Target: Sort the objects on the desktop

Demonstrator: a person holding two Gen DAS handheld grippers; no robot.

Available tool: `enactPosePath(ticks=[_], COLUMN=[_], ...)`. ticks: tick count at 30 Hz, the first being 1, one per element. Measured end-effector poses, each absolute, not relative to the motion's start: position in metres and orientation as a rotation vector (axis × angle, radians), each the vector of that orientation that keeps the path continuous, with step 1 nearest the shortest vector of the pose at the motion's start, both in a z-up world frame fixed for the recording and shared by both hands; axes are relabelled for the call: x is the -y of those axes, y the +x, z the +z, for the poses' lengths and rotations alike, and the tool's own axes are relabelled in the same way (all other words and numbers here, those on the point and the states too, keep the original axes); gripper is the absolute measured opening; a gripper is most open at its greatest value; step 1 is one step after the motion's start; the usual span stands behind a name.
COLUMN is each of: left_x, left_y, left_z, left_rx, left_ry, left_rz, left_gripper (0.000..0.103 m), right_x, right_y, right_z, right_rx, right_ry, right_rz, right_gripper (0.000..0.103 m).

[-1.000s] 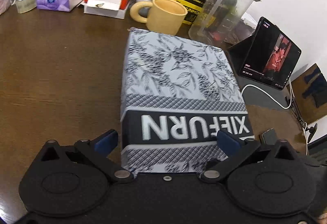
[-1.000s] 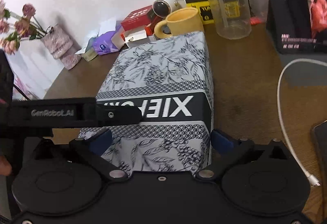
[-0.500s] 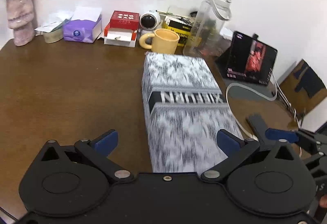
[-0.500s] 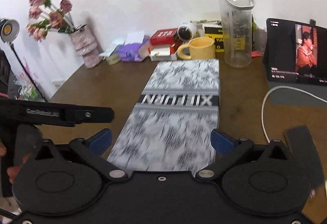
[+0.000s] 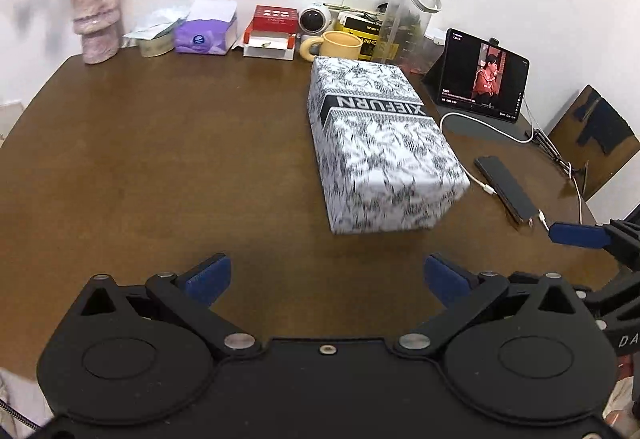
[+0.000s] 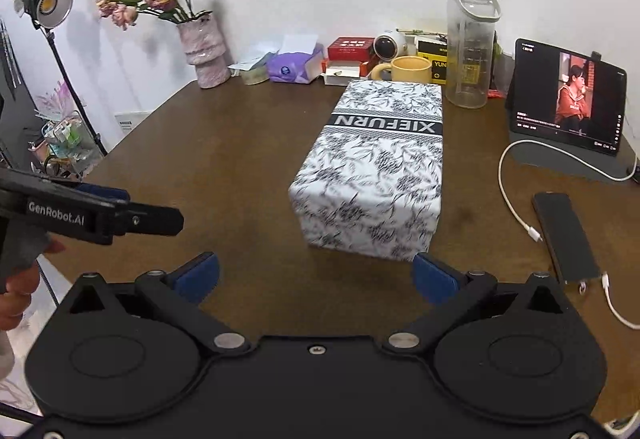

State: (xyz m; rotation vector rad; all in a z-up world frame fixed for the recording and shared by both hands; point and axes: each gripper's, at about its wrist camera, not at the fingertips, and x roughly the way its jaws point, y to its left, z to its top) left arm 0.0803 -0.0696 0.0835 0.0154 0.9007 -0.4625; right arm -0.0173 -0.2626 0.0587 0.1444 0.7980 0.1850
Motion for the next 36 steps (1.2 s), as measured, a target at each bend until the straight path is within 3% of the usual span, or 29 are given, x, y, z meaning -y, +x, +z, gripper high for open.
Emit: enactPosePath(ticks=[14, 36], left_x=[0.037, 0.031], left_y=[0.01, -0.038], left_z=[0.084, 0.08], left_rx=[-0.888, -0.867], left_ry=[0.015, -0.001], left_rz=[-0.406, -0.409], left_gripper=[0.103, 0.103], right_x=[0.239, 0.232], right_y=[-0.074, -0.115], right_z=[0.059, 0.051], right_rx=[-0.818, -0.837], right_ry=[0.147, 0.157], right_rz=[0.162, 0.151], right_gripper=[0.103, 0.103])
